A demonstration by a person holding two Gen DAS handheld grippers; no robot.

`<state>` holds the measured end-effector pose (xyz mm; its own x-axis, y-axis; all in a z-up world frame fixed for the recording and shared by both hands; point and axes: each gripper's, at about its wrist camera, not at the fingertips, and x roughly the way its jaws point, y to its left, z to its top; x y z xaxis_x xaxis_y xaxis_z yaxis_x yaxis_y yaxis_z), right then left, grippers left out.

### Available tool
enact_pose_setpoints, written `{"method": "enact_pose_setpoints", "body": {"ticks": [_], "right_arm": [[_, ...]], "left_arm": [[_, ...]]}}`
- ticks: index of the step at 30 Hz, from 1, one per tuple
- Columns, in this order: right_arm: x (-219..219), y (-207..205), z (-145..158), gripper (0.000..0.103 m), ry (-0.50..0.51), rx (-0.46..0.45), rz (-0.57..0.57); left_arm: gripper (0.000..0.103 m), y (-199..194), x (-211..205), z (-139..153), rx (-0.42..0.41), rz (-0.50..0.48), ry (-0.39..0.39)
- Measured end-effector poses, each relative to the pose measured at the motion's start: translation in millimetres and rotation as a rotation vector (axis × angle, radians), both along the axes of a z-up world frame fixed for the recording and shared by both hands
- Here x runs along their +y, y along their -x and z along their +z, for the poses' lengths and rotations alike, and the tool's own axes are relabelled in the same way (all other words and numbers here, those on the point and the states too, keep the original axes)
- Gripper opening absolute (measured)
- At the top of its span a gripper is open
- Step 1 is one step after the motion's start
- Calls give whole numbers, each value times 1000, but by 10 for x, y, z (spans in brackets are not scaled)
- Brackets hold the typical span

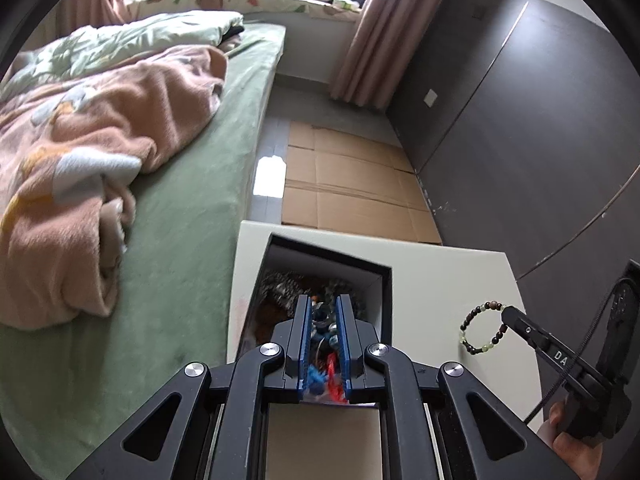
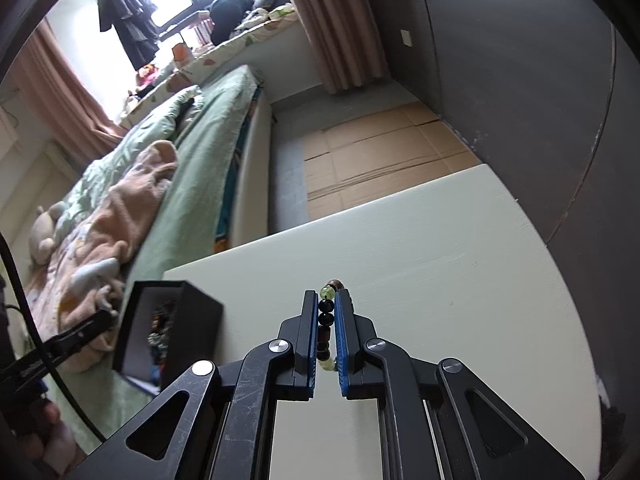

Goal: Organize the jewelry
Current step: 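Drop the ring and the beaded bracelet into the black box, opening both tools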

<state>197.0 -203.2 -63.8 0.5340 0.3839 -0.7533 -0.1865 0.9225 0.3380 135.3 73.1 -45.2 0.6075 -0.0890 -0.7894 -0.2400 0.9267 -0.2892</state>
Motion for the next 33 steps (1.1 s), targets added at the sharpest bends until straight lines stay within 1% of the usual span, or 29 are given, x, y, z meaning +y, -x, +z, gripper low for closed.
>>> {"method": "enact_pose_setpoints", "body": {"ticks": [1,2,3,4,5,8,11,15,20,23,27,33], "right_arm": [[14,36,11,10,-10,-1,8],[38,46,13,10,-18,0,13],[57,68,19,10,-28,-2,19],[72,99,37,10,-38,-6,25],[87,129,55,10,-44,-13,31],[144,190,125,10,-81,-30,43],[204,233,227,10,-130,-56,62],[329,308,377,10,-194,-96,106],[532,371,482,10,-272,-122,165],[657,383,489,10,-306,-121,202],[849,400,434,10,-324,-108,243],[1049,382,334,10,-319,-89,271]], "left_arm": [[20,13,8,-11,8,-1,3],[35,33,19,-26,17,2,6],[44,56,25,-33,18,7,9],[59,87,38,-31,13,15,12],[64,121,53,-14,2,24,13],[64,181,58,35,-15,27,13],[64,205,85,41,-11,32,19],[64,233,121,61,-16,38,37],[64,245,195,105,-27,57,50],[64,245,245,129,-35,65,60],[64,239,296,150,-42,71,66],[64,236,369,158,-46,82,90]]}}
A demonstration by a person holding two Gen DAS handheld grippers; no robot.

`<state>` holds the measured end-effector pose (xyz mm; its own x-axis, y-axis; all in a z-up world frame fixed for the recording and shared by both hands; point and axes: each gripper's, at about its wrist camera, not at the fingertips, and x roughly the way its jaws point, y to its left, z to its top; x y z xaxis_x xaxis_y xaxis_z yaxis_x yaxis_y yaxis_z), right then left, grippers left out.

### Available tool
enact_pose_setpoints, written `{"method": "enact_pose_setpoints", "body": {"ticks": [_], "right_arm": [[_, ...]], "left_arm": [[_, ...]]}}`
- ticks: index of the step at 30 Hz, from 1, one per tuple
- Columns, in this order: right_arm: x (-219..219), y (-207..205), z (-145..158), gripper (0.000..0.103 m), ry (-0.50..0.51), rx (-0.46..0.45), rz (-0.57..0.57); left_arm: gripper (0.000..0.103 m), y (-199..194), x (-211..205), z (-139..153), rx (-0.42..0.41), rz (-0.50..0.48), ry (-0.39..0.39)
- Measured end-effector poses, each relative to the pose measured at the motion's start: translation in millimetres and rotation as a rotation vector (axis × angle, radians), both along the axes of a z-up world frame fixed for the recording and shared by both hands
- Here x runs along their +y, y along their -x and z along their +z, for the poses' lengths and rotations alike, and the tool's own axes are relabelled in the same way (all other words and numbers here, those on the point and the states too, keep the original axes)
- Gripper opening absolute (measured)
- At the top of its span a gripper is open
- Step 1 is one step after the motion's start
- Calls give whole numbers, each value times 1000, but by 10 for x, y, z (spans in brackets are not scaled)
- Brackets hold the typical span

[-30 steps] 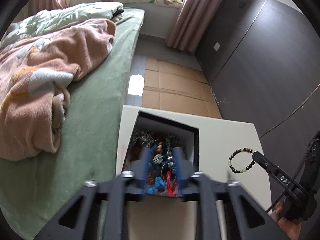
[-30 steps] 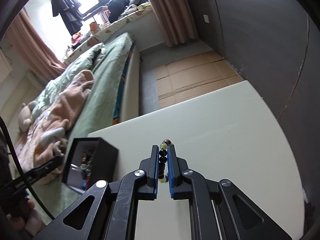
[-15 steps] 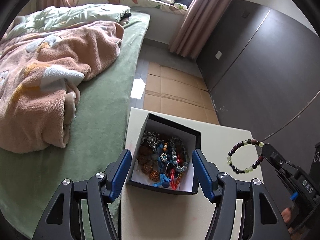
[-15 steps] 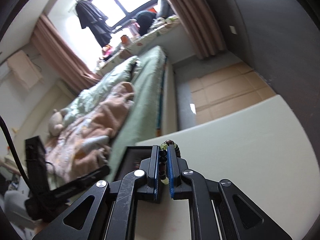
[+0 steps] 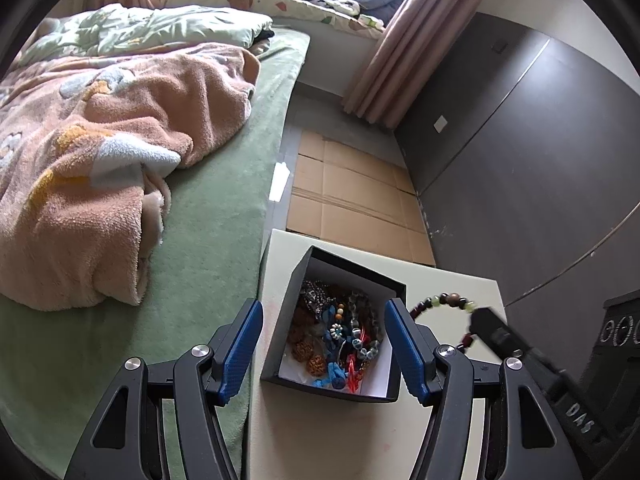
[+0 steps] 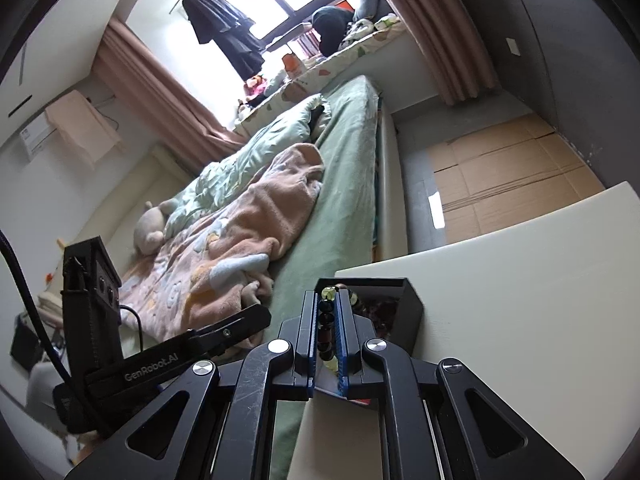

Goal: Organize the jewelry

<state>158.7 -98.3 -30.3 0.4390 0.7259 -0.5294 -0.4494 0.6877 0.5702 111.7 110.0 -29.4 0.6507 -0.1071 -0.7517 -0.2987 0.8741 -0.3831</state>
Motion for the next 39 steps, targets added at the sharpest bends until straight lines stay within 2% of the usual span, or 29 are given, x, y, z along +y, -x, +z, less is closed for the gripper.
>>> {"method": "enact_pose_setpoints", "body": {"ticks": [3,4,5,7,15,20,24,27,29,34,36,39], "right_arm": [[90,-18,-71,13,28,46,38],[85,-18,-95,21,25,61,46],[62,-10,-107,33,25,67,42],[12,16,-110,43,27,62,21],[-382,79,-54,44,23,68,-33],[-641,110,-16,58,48,69,-81],[-813,123,-6,60,75,79,-99],[-912,148,-3,76,100,76,-114],[-975,173,-3,87,112,75,-121],[-1081,203,-3,95,163,70,-145],[-1142,211,17,103,177,62,-173],[-1231,234,64,103,206,35,-197]], "left_arm": [[64,6,10,4,-1,1,7],[64,5,9,6,0,0,6],[64,9,4,8,0,-2,5],[64,24,-5,16,-2,-5,3],[64,48,-135,26,-1,-34,-19],[65,89,-340,64,-5,-71,-54],[79,170,-527,136,-35,-101,-85],[85,220,-624,176,-53,-115,-98],[94,251,-674,200,-64,-117,-106],[96,358,-789,264,-89,-89,-167],[99,388,-843,275,-99,-90,-184],[103,448,-904,276,-118,-86,-206]]}}
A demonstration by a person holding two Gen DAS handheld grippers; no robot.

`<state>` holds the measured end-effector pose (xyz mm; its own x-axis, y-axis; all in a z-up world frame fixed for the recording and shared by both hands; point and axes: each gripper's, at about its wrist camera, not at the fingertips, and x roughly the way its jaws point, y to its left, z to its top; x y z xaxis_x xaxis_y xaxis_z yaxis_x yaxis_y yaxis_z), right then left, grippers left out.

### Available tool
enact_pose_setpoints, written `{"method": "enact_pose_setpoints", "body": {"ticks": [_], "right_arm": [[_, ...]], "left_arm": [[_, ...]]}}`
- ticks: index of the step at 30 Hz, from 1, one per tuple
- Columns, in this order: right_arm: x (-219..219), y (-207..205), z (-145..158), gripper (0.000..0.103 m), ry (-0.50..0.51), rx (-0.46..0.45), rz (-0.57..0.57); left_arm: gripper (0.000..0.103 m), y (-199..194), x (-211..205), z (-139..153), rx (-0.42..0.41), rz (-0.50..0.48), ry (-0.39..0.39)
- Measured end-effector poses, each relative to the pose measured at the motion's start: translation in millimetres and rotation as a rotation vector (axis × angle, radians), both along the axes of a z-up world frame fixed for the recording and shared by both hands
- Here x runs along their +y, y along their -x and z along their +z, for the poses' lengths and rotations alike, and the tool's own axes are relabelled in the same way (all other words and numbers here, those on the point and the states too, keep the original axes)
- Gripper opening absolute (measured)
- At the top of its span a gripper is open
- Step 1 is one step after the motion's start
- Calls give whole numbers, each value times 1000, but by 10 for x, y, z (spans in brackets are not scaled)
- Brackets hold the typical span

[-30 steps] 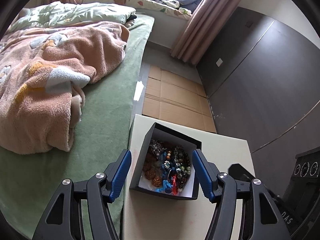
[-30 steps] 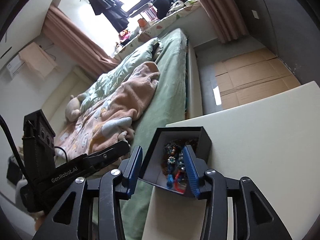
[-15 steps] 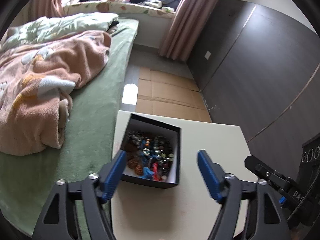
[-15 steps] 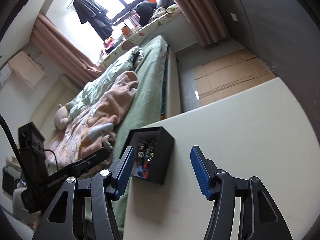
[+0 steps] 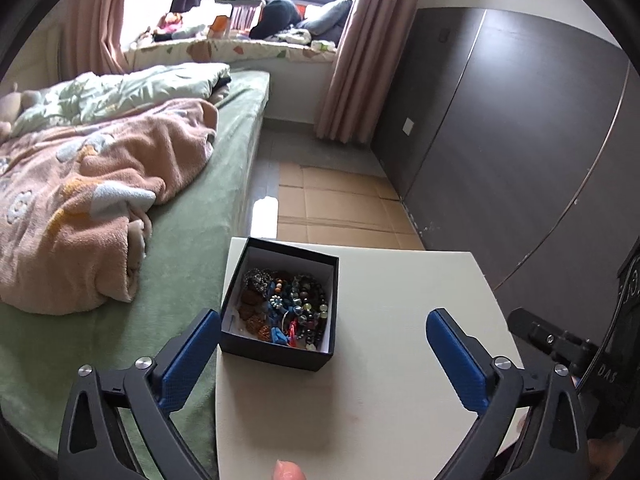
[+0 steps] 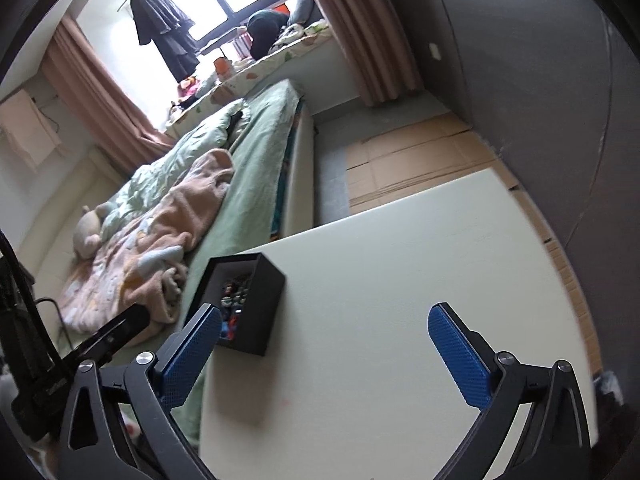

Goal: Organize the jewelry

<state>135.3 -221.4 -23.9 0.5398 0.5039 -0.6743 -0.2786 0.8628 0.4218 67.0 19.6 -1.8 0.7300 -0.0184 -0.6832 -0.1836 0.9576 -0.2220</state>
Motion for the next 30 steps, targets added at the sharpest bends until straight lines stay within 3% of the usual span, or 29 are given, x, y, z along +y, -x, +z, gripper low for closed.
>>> {"method": "enact_pose_setpoints", "body": {"ticks": [11,30], "right_arm": [[-213,153,119,103,27,-48,52],[-298,319,117,103,2,-38,103]], "left_arm": [[103,126,-168,90,-62,47,-125],[103,253,-324,163,-108,28,-109]]}}
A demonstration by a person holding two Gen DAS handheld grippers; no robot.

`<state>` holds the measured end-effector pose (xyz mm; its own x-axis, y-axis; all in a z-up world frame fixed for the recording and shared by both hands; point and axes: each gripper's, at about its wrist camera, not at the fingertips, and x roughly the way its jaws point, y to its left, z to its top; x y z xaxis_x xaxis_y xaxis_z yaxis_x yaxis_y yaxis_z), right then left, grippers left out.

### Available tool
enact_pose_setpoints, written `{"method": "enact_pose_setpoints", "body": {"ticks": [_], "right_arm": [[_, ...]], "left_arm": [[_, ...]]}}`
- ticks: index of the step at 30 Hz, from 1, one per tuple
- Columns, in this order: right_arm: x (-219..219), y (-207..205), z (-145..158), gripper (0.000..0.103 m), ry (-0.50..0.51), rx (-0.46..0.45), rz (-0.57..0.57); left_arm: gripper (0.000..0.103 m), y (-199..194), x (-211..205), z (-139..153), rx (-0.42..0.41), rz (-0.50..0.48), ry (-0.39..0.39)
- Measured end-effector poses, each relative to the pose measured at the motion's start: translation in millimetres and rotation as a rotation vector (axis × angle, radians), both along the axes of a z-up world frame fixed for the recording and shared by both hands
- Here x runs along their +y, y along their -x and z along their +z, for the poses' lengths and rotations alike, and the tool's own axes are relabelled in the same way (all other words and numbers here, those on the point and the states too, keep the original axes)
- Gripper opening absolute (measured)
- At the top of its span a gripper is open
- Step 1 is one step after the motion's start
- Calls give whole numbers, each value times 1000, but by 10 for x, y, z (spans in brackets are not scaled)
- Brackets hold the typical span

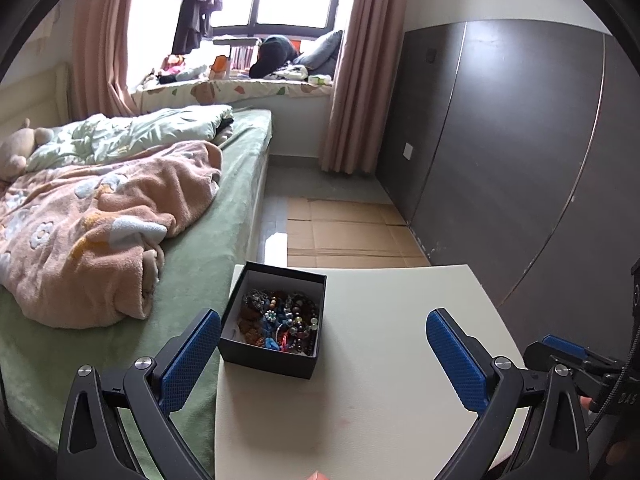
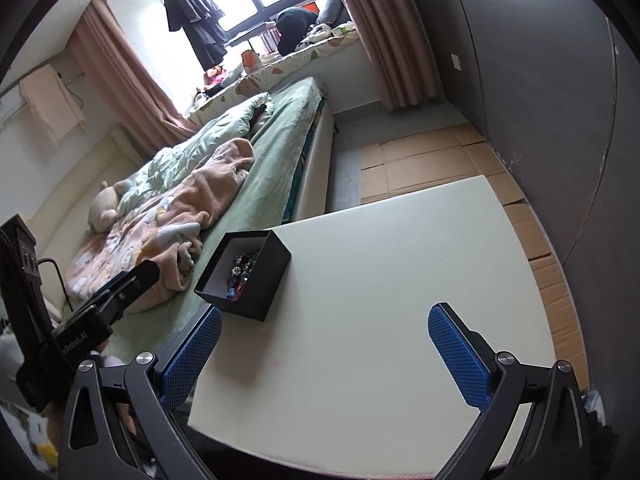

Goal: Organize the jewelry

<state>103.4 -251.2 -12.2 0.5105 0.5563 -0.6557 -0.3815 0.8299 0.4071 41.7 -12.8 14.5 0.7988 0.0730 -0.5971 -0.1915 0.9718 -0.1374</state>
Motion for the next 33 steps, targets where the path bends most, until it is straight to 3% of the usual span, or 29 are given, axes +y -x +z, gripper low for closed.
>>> {"method": "enact_pose_setpoints", "body": {"ticks": [33], "right_arm": [[-2,65,-20,103,1,-6,-3]], "left_arm": [[103,149,-25,96,-48,18,-34]]}}
